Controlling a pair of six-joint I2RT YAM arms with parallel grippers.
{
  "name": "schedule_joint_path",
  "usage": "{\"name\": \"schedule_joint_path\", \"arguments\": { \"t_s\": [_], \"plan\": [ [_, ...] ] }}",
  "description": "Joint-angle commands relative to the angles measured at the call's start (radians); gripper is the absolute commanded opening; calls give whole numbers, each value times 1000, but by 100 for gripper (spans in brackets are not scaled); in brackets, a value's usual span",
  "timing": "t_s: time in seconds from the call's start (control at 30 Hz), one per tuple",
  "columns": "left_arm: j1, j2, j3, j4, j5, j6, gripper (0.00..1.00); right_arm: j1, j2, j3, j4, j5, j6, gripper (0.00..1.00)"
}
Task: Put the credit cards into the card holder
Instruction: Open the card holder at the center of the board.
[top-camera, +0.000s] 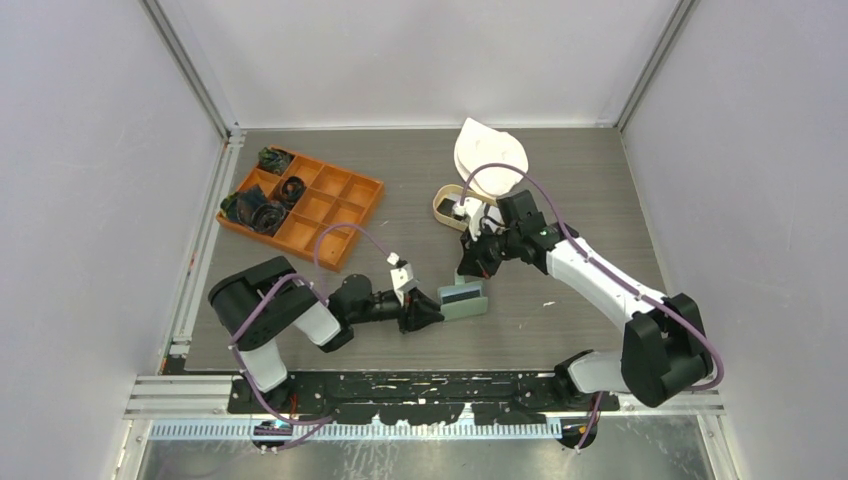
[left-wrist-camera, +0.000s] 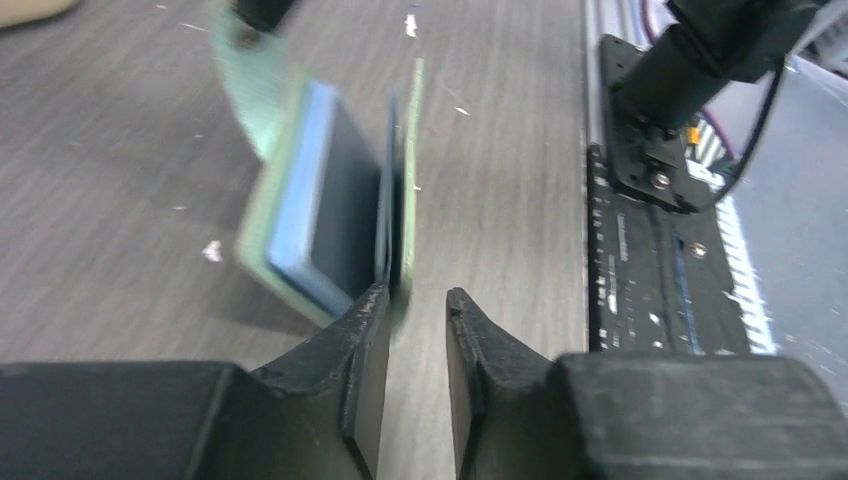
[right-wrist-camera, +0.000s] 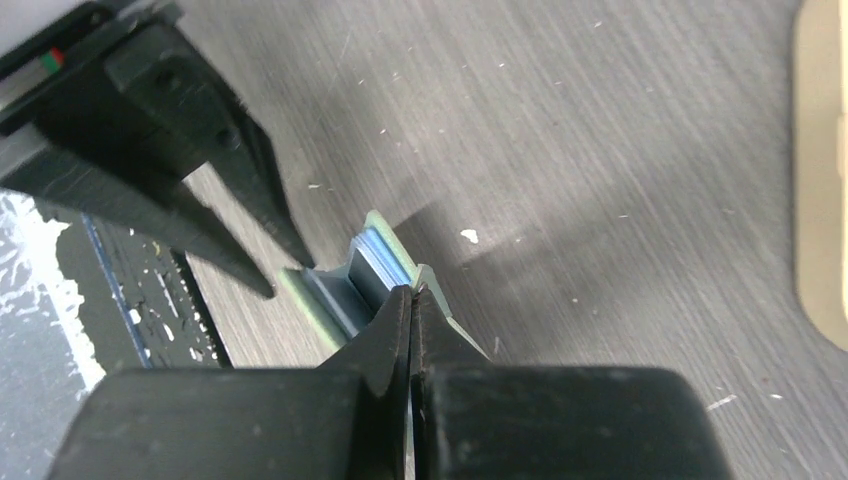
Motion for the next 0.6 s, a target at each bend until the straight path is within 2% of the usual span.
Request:
{"name": "schedule_joint_path", "arguments": {
  "t_s": [0.0,0.23,0.47,0.57],
  "plan": [
    [-33,-28,-31,113,81,-4,32,-14,-67,23,100,50,55,1],
    [-46,13,-8,115,92,-27,39,-21,-88,9,119,17,65,1],
    [-45,-37,-47,115,27,10,45,-37,-111,2,119,-17,53,1],
    [-45,-82,-79,115,-41,21,47,-38,-132,-10,118,-38,34,1]
  ]
}}
